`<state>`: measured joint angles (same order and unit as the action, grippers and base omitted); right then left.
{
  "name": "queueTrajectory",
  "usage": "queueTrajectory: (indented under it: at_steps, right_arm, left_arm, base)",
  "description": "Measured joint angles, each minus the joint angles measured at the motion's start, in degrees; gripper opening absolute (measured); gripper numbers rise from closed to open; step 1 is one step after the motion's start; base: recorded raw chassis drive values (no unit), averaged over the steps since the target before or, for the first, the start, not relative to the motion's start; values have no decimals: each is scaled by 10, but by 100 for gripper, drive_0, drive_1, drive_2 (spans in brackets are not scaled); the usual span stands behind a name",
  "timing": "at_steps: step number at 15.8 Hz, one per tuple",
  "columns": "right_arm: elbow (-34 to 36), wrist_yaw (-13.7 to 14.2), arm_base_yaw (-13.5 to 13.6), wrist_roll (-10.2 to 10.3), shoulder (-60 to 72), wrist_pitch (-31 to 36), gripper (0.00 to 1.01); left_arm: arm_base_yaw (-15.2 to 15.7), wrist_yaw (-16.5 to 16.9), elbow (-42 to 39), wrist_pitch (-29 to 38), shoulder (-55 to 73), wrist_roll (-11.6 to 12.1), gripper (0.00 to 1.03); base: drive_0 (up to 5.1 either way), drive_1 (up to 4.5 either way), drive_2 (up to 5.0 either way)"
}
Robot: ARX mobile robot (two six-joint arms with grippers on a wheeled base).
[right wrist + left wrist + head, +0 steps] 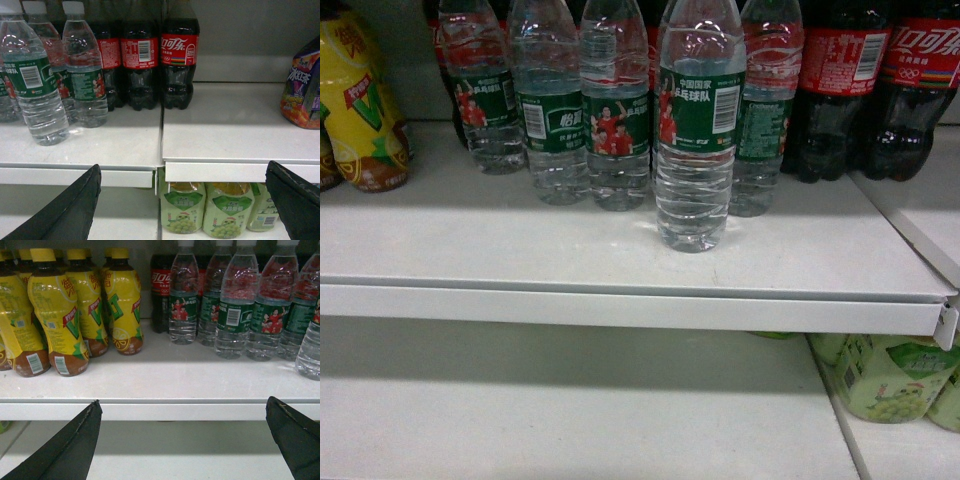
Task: Move water from second to third shelf
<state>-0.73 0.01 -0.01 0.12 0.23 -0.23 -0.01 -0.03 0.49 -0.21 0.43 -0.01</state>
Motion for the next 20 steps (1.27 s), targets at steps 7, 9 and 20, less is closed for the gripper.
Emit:
queueTrajectory:
  at_steps: [7, 9, 20]
  right_arm:
    - [0, 0, 0, 0, 0, 0, 98]
    - [0, 0, 0, 0, 0, 0, 98]
    - [-38, -109, -50, 131, 55, -83, 98]
  left_arm:
    - [0, 0, 0, 0, 0, 0, 98]
    - [0, 0, 0, 0, 0, 0, 98]
    - [0, 0, 0, 0, 0, 0, 98]
  base:
    - [0, 0, 0]
    - [0, 0, 0]
    - [0, 0, 0]
